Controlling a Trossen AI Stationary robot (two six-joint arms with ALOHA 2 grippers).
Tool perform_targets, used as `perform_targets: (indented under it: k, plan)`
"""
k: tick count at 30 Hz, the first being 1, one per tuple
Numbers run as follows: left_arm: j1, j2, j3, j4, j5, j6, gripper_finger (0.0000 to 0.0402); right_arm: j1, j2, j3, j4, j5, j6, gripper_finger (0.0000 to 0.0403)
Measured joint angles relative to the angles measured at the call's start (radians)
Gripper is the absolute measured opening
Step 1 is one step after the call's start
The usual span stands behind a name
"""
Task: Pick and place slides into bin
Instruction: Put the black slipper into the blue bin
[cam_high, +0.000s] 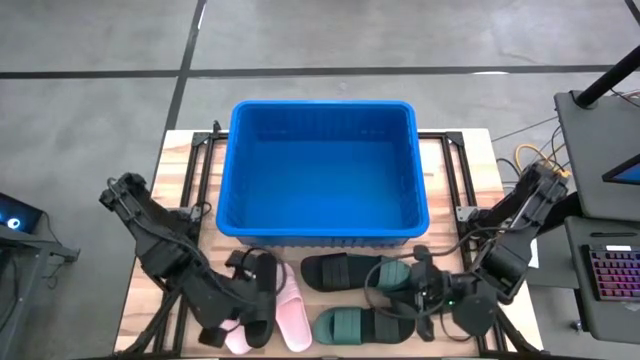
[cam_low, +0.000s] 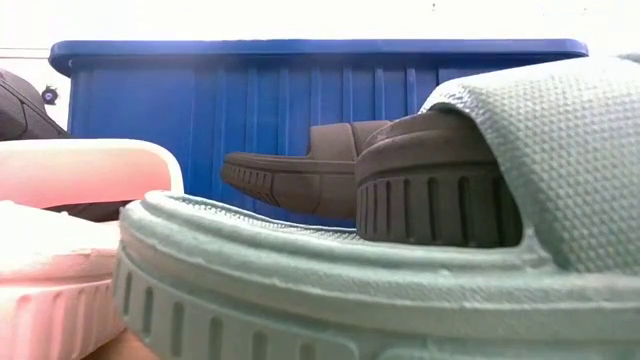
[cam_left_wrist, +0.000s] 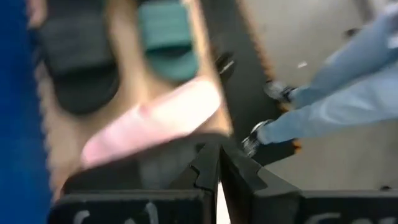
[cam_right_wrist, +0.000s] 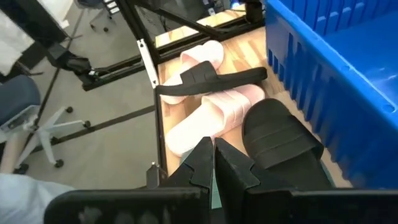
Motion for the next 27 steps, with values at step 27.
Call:
perform_targets:
  k: [27]
  plan:
    - [-0.069,-0.075,-0.404,0.156,-0.042,-0.298,0.0045,-0.014,0.135,-0.003,0.047,0.032,0.105,0.0009]
